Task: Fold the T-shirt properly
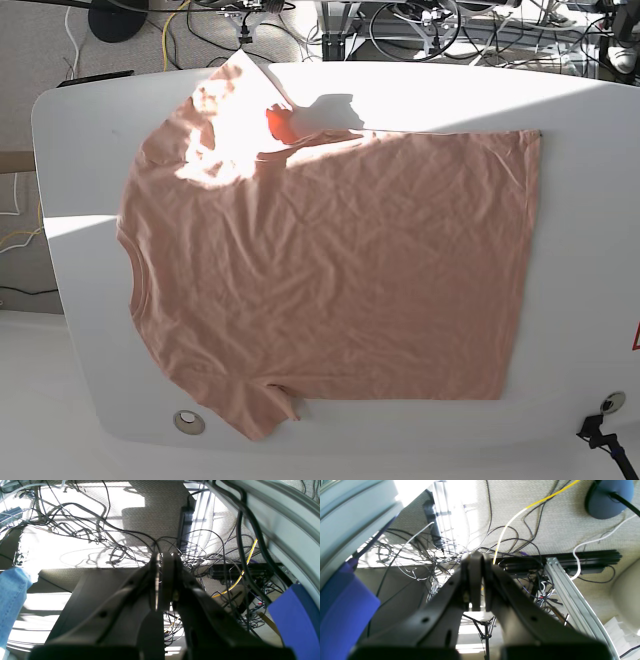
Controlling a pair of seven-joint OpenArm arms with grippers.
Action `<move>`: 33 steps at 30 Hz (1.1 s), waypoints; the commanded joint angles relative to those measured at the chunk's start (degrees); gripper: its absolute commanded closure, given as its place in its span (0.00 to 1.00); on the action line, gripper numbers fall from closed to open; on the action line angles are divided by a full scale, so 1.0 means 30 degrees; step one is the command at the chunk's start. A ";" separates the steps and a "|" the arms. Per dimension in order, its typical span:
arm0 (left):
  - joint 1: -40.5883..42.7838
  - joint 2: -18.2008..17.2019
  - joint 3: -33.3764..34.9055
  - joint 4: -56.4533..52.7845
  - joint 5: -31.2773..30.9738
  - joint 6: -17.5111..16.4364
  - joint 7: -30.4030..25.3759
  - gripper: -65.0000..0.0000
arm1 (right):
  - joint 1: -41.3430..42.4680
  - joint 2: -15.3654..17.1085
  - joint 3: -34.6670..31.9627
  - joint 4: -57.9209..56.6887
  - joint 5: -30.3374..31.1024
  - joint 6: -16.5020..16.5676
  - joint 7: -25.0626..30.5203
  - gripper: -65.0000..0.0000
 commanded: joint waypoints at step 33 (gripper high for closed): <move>0.0070 -0.0254 0.0065 0.0447 -0.0181 -0.0062 -0.0448 0.99 | 0.0011 0.0140 -0.0155 -0.0018 -0.0342 0.0523 0.0236 0.98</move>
